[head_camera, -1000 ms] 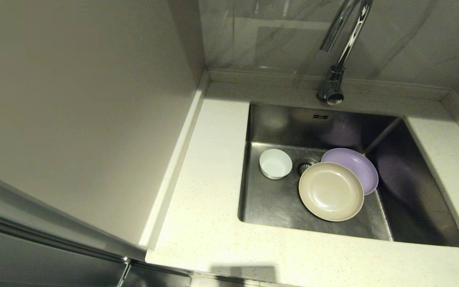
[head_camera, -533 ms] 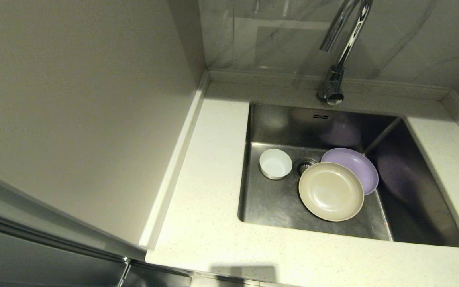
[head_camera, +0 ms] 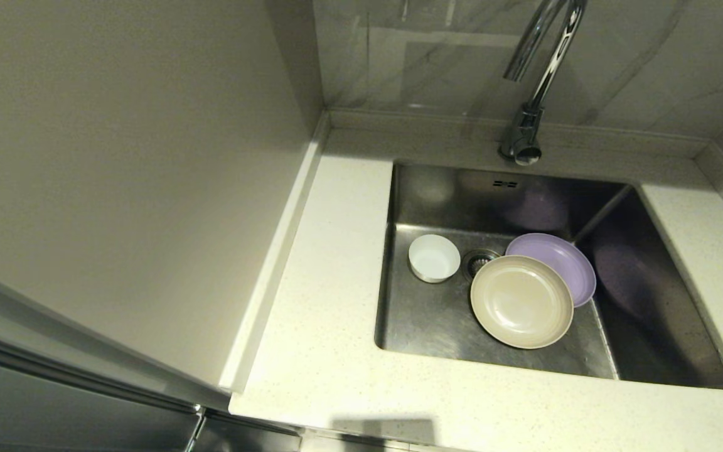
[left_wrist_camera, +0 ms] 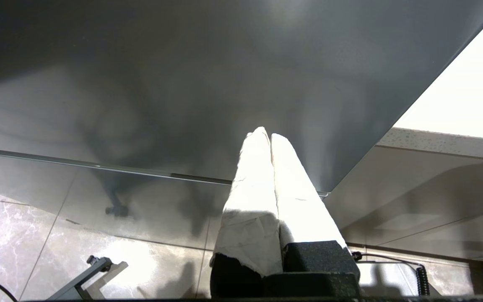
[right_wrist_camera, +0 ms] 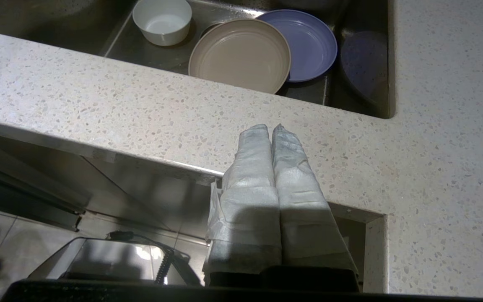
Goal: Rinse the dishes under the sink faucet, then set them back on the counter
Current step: Turn on the faucet
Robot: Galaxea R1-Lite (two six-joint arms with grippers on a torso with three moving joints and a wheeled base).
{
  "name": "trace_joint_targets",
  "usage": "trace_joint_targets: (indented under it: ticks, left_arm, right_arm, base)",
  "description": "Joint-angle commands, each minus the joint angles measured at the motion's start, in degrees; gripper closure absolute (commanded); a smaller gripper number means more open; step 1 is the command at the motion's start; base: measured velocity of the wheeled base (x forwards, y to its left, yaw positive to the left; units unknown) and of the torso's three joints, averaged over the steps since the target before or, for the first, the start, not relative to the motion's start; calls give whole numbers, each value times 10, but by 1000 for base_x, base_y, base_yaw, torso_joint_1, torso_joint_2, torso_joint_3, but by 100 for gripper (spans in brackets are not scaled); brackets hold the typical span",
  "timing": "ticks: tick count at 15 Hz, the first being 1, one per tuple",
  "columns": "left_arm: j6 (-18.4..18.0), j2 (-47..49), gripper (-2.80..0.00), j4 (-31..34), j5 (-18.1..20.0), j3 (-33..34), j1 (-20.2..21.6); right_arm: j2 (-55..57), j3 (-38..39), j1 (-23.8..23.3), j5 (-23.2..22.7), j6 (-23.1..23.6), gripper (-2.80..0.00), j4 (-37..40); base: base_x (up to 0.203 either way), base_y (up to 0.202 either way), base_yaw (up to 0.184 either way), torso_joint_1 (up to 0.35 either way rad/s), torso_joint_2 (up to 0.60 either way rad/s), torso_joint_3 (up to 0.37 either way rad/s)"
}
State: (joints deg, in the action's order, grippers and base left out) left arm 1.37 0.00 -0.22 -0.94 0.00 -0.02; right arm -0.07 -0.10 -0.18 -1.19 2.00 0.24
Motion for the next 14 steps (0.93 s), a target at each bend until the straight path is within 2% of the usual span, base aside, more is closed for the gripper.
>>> trace_joint_targets:
  ticks: [1,14]
  left_arm:
    - [0,-1,0,0,0,0,0]
    - [0,-1,0,0,0,0,0]
  right_arm:
    - [1,0,0,0,0,0,0]
    - [1,0,0,0,0,0,0]
  base:
    - [0,0,0,0,0,0]
    - [0,0,0,0,0,0]
